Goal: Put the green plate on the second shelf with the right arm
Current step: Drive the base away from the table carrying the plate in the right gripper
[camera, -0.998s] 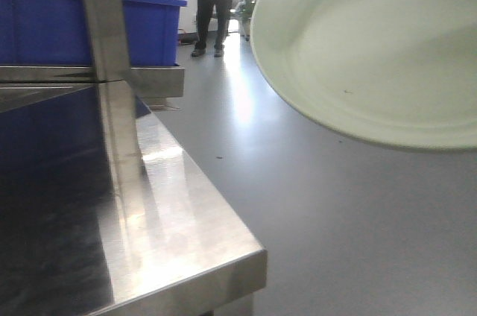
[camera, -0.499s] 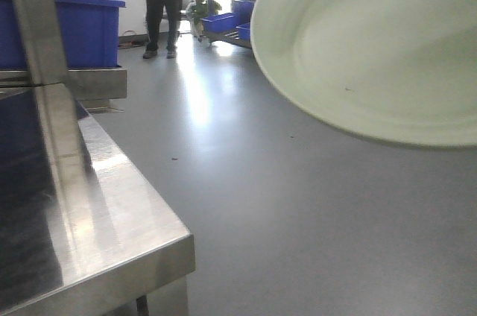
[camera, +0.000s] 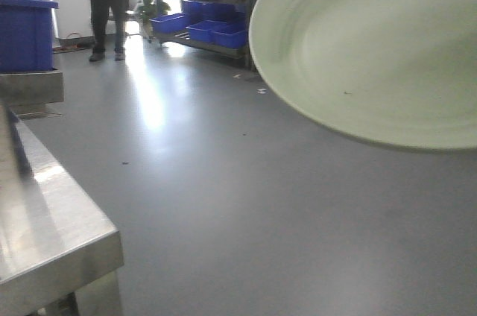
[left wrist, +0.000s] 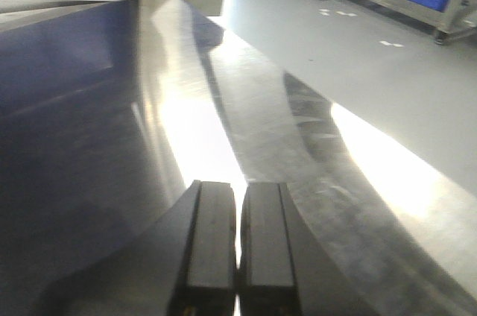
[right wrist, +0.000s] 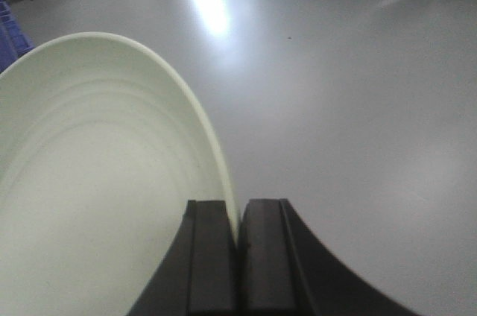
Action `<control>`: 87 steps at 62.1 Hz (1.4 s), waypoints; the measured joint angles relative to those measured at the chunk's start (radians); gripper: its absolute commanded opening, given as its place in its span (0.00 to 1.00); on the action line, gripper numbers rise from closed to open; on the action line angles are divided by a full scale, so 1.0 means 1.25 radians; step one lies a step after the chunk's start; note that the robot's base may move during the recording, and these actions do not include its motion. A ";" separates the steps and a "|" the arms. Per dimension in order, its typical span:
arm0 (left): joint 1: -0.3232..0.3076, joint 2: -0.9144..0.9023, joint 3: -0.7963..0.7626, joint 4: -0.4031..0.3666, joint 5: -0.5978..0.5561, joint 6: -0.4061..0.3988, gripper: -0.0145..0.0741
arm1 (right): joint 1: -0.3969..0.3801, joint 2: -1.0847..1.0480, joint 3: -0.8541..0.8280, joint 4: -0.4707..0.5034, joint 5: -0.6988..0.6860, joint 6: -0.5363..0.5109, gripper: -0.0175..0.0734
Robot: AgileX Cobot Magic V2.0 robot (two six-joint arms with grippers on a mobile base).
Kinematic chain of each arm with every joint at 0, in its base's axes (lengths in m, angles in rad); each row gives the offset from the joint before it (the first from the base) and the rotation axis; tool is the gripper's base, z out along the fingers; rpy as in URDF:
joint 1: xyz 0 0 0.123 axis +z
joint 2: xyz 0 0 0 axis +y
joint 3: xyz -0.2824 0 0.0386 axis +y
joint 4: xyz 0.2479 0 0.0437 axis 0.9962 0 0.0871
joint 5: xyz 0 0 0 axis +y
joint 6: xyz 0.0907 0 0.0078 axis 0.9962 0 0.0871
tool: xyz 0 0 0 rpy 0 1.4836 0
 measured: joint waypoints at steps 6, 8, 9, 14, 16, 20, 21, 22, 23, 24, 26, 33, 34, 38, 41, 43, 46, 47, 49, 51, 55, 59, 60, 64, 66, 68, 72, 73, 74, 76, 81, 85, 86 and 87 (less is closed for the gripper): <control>0.000 0.000 0.000 0.000 0.000 0.000 0.30 | 0.000 0.000 0.000 0.000 0.000 0.000 0.25; 0.000 0.000 0.000 0.000 0.000 0.000 0.30 | 0.000 0.000 0.000 0.000 0.000 0.000 0.25; 0.000 0.000 0.000 0.000 0.000 0.000 0.30 | 0.000 0.000 0.000 0.000 0.000 0.000 0.25; 0.000 0.000 0.000 0.000 0.000 0.000 0.30 | 0.000 0.000 0.000 0.000 0.000 0.000 0.25; 0.000 0.000 0.000 0.000 0.000 0.000 0.30 | 0.000 0.000 0.000 0.000 0.000 0.000 0.25; 0.000 0.000 0.000 0.000 0.000 0.000 0.30 | 0.000 0.000 0.000 0.000 0.000 0.000 0.25; 0.000 0.000 0.000 0.000 0.000 0.000 0.30 | 0.000 0.000 0.000 0.000 0.000 0.000 0.25; 0.000 0.000 0.000 0.000 0.000 0.000 0.30 | 0.000 0.000 0.000 0.000 0.000 0.000 0.25; 0.000 0.000 0.000 0.000 0.000 0.000 0.30 | 0.000 0.000 0.000 0.000 0.000 0.000 0.25; 0.000 0.000 0.000 0.000 0.000 0.000 0.30 | 0.000 0.000 0.000 0.000 0.000 0.000 0.25; 0.000 0.000 0.000 0.000 0.000 0.000 0.30 | 0.000 0.000 0.000 0.000 0.000 0.000 0.25; 0.000 0.000 0.000 0.000 0.000 0.000 0.30 | 0.000 0.000 0.000 0.000 0.000 0.000 0.25; 0.000 0.000 0.000 0.000 0.000 0.000 0.30 | 0.000 0.000 0.000 0.000 0.000 0.000 0.25; 0.000 0.000 0.000 0.000 0.000 0.000 0.30 | 0.000 0.000 0.000 0.000 0.000 0.000 0.25; 0.000 0.000 0.000 0.000 0.000 0.000 0.30 | 0.000 0.000 0.000 0.000 0.000 0.000 0.25; 0.000 0.000 0.000 0.000 0.000 0.000 0.30 | 0.000 0.000 0.000 0.000 0.000 0.000 0.25; 0.000 0.000 0.000 0.000 0.000 0.000 0.30 | 0.000 0.000 0.000 0.000 0.000 0.000 0.25; 0.000 0.000 0.000 0.000 0.000 0.000 0.30 | 0.000 0.000 0.000 0.000 0.000 0.000 0.25; 0.000 0.000 0.000 0.000 0.000 0.000 0.30 | 0.000 0.000 0.000 0.000 0.000 0.000 0.25; 0.000 0.000 0.000 0.000 0.000 0.000 0.30 | 0.000 0.000 0.000 0.000 0.000 0.000 0.25; 0.000 0.000 0.000 0.000 0.000 0.000 0.30 | 0.000 0.000 0.000 0.000 0.000 0.000 0.25; 0.000 0.000 0.000 0.000 0.000 0.000 0.30 | 0.000 0.000 0.000 0.000 0.000 0.000 0.25; 0.000 0.000 0.000 0.000 0.000 0.000 0.30 | 0.000 0.000 0.000 0.000 0.000 0.000 0.25; 0.000 0.000 0.000 0.000 0.000 0.000 0.30 | 0.000 0.000 0.000 0.000 0.000 0.000 0.25; 0.000 0.000 0.000 0.000 0.000 0.000 0.30 | 0.000 0.000 0.000 0.000 0.000 0.000 0.25; 0.000 0.000 0.000 0.000 0.000 0.000 0.30 | 0.000 0.000 0.000 0.000 0.000 0.000 0.25; 0.000 0.000 0.000 0.000 0.000 0.000 0.30 | 0.000 0.000 0.000 0.000 0.000 0.000 0.25; 0.000 0.000 0.000 0.000 0.000 0.000 0.30 | 0.000 0.000 0.000 0.000 0.000 0.000 0.25; 0.000 0.000 0.000 0.000 0.000 0.000 0.30 | 0.000 0.000 0.000 0.000 0.000 0.000 0.25; 0.000 0.000 0.000 0.000 0.000 0.000 0.30 | 0.000 0.000 0.000 0.000 0.000 0.000 0.25; 0.000 0.000 0.000 0.000 0.000 0.000 0.30 | 0.000 0.000 0.000 0.000 0.000 0.000 0.25; 0.000 0.000 0.000 0.000 0.000 0.000 0.30 | 0.000 0.000 0.000 0.000 0.000 0.000 0.25; 0.000 0.000 0.000 0.000 0.000 0.000 0.30 | 0.000 0.000 0.000 0.000 0.000 0.000 0.25; 0.000 0.000 0.000 0.000 0.000 0.000 0.30 | 0.000 0.000 0.000 0.000 0.000 0.000 0.25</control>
